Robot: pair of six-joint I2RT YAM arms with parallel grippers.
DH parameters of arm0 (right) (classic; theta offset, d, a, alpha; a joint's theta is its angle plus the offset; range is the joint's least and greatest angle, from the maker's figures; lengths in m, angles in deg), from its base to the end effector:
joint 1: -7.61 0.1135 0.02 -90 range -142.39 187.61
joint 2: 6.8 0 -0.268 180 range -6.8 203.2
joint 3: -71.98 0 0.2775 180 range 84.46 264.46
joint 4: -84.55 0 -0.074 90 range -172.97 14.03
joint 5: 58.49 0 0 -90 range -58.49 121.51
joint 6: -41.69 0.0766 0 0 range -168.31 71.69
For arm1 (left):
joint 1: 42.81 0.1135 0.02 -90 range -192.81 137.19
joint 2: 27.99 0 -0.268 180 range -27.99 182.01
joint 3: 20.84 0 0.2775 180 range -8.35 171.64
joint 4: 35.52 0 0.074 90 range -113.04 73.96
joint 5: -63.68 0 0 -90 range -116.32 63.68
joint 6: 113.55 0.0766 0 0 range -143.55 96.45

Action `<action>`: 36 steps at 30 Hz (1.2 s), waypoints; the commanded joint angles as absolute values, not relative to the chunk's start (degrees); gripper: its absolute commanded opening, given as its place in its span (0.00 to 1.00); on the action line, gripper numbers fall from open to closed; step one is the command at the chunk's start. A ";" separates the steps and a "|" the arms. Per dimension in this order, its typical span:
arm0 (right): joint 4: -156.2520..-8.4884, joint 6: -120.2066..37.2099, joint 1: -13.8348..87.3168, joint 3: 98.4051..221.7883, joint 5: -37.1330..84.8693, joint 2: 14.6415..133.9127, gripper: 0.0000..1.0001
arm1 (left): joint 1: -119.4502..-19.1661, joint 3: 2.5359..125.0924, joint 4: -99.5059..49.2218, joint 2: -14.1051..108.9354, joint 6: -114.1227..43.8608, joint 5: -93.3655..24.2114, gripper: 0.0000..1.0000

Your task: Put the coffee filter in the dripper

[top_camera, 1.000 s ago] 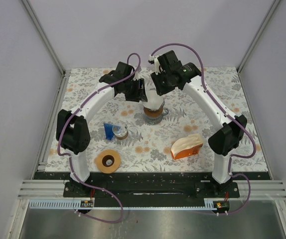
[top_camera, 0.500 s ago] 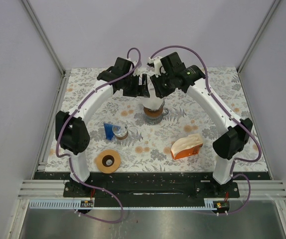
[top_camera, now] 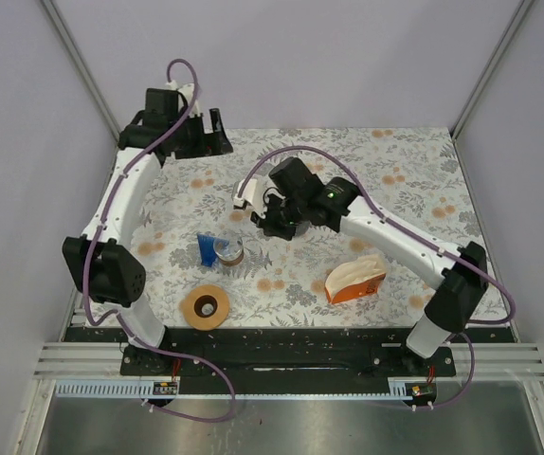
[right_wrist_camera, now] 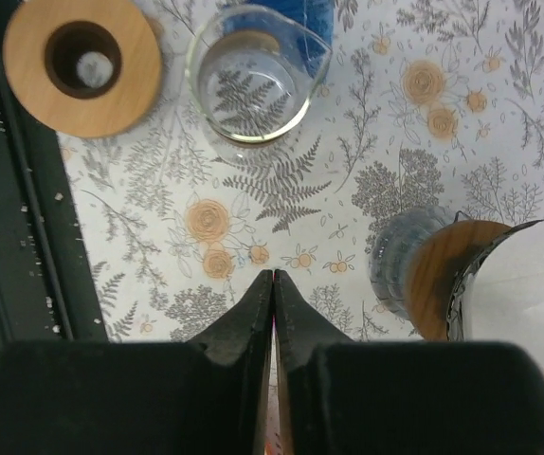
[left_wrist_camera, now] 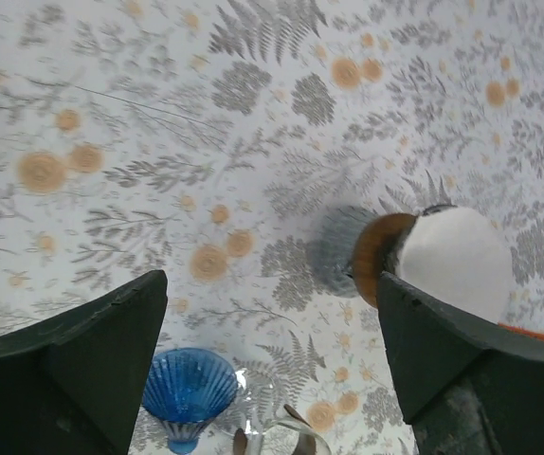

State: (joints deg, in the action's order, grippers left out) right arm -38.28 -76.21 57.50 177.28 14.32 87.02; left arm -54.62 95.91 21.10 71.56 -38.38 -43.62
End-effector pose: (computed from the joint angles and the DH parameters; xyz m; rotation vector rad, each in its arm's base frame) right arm 0.2485 0.3302 0.3308 -1.6111 1.7633 0.5389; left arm 0.4292 -0.1130 0.3664 0.1039 2.2865 -0.5865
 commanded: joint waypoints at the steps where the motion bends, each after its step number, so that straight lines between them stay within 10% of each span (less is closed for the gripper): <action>1: -43.58 -80.66 57.01 175.52 18.93 91.71 0.07 | -49.32 96.76 20.20 66.32 -36.21 -43.71 0.95; 36: -57.04 -91.20 55.52 177.45 56.03 115.98 0.00 | -35.16 88.94 15.19 62.71 -40.60 -53.65 0.96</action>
